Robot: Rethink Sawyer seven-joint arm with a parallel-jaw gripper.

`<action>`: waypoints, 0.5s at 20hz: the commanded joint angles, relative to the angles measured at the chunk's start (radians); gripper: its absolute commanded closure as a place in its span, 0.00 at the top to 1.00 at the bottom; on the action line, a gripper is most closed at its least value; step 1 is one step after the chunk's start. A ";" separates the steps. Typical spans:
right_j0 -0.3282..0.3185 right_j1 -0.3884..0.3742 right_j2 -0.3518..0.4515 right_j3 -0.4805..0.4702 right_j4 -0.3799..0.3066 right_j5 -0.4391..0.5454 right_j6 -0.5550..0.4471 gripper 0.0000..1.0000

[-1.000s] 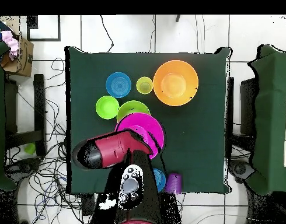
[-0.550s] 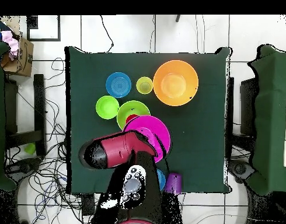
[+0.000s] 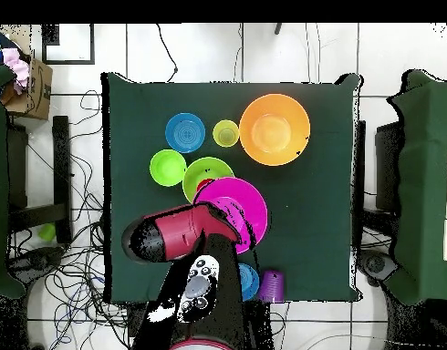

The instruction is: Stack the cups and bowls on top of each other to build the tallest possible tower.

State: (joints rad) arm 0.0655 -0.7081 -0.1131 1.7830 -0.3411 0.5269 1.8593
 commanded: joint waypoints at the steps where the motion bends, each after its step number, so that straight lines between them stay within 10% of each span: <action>1: 0.017 0.018 0.032 -0.072 0.011 0.005 0.118 0.00; 10: -0.010 -0.094 0.071 -0.048 0.069 0.146 0.043 0.00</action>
State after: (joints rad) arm 0.0699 -0.7631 -0.1161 1.7780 -0.3114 0.5562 1.8593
